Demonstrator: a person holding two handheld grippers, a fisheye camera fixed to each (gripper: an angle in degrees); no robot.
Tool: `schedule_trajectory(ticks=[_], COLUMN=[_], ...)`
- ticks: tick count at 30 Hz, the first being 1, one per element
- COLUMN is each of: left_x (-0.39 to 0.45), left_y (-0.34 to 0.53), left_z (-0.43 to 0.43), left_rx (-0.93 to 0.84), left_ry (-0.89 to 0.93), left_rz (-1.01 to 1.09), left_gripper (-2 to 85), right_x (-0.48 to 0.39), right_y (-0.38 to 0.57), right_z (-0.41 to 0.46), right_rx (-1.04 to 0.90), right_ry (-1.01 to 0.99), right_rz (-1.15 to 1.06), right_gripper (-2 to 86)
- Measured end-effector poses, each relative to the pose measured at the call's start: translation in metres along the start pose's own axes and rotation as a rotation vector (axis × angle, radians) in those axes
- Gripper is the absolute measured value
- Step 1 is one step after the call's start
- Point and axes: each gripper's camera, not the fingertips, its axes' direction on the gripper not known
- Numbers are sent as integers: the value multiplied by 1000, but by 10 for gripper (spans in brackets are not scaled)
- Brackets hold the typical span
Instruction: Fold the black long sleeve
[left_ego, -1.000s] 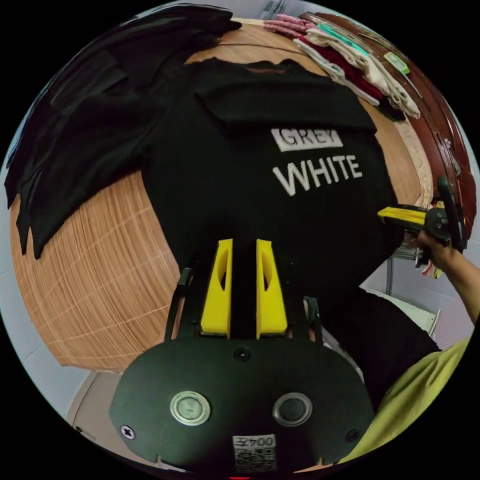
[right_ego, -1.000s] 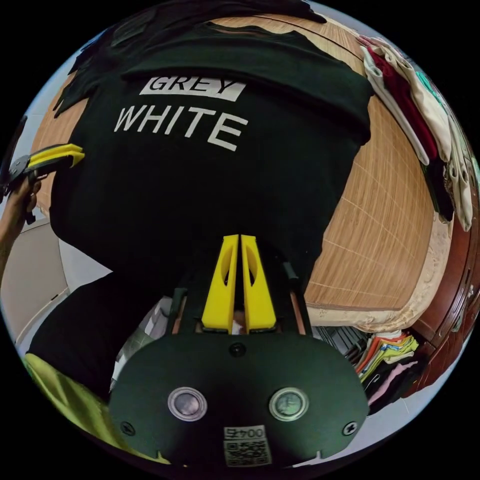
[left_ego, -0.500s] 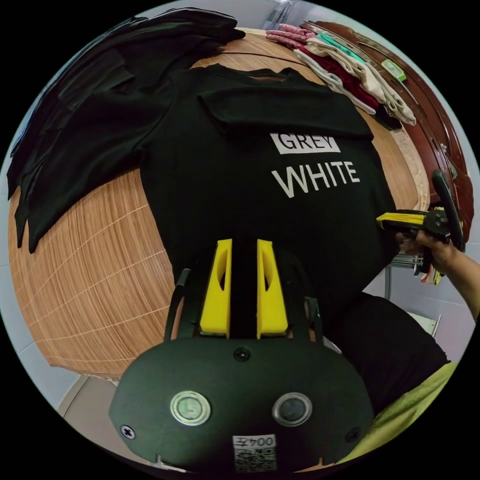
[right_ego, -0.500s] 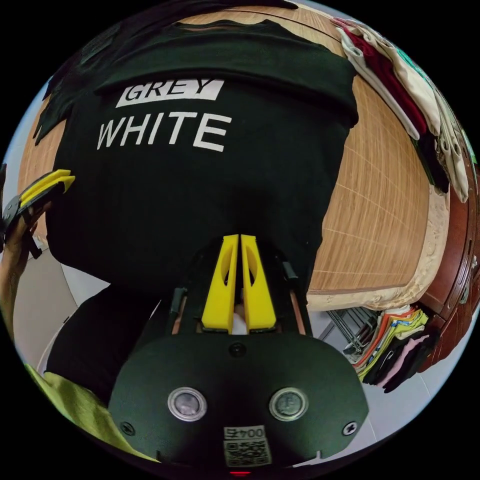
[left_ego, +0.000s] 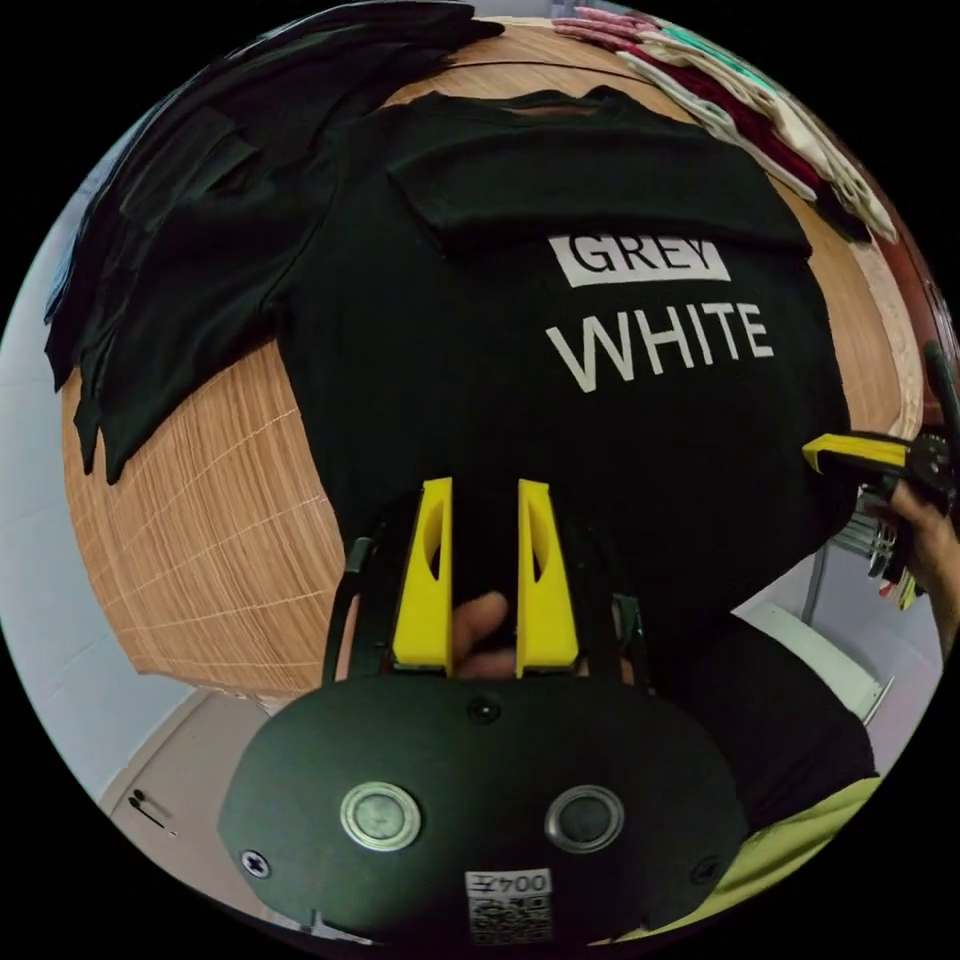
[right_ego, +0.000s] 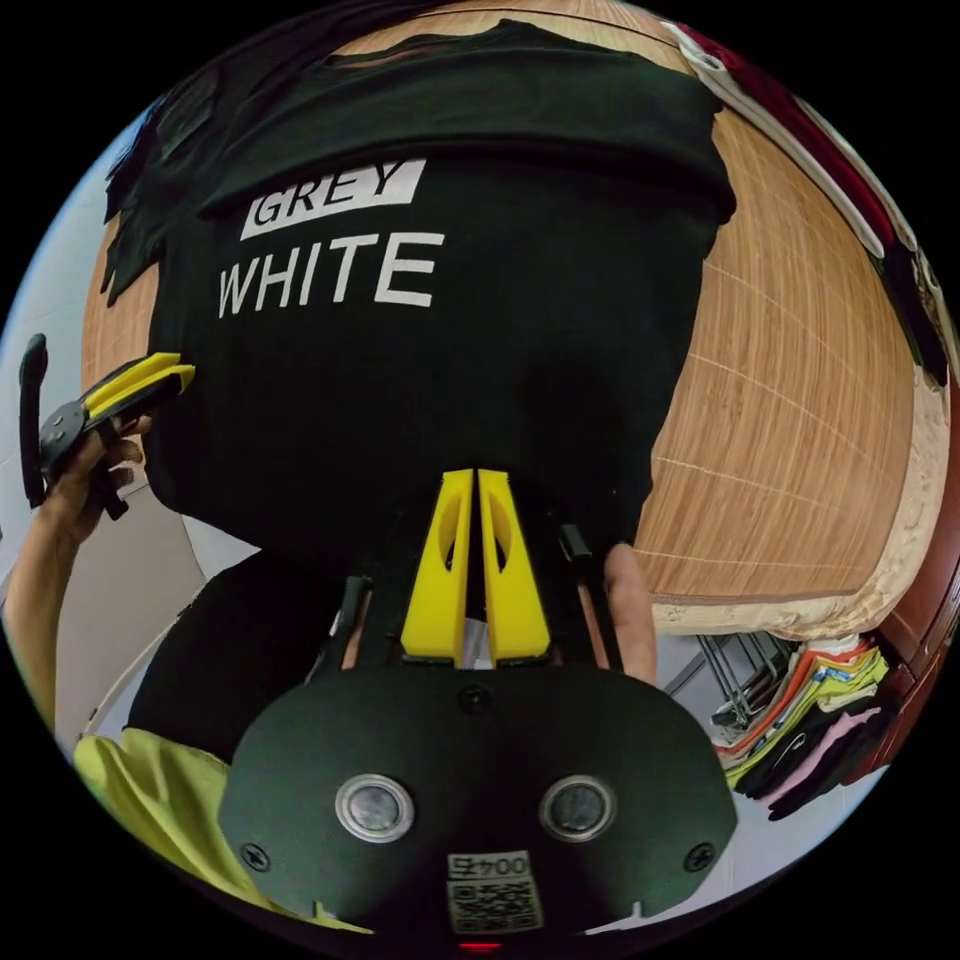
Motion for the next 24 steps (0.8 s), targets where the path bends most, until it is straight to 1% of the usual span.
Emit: schedule_trajectory(ticks=[1,4,6,8,9,10,11,12,14,15,17,18,20,23,24], left_x=[-7,-20,-33,-67,-79,-107,-139,-155,-229,-250,-338,-362,-447,-525,-537], left_y=[1,3,6,13,15,24,34,39,58,62,81,87,112,132,135], left_z=[9,31,44,59,61,64,65,66,72,76,96,102,126,150,155], left_rx=[-4,-21,-25,-11,5,64,137,171,274,283,300,312,355,372,370], left_ry=[10,22,61,230,285,377,428,444,486,493,524,540,604,569,558], left_rz=[-24,-9,1,-47,-68,-140,-222,-253,-355,-381,-541,-591,-758,-884,-899], left_gripper=[94,91,91,94,94,93,96,98,114,118,133,134,137,137,137], right_x=[1,5,7,5,4,0,-7,-10,-30,-36,-60,-66,-83,-98,-101], right_y=[2,8,11,20,23,28,34,37,48,47,40,37,29,23,23], right_z=[1,3,3,-5,-8,-13,-20,-23,-32,-32,-24,-21,-5,18,21], right_rx=[4,15,21,89,111,145,194,227,362,370,342,333,297,219,209], right_ry=[3,-4,-13,-63,-81,-101,-124,-137,-192,-204,-268,-271,-262,-259,-248], right_rz=[-9,26,58,70,72,79,80,83,102,108,132,142,217,291,297], right_gripper=[11,25,39,63,69,75,79,80,83,83,85,85,84,77,73])
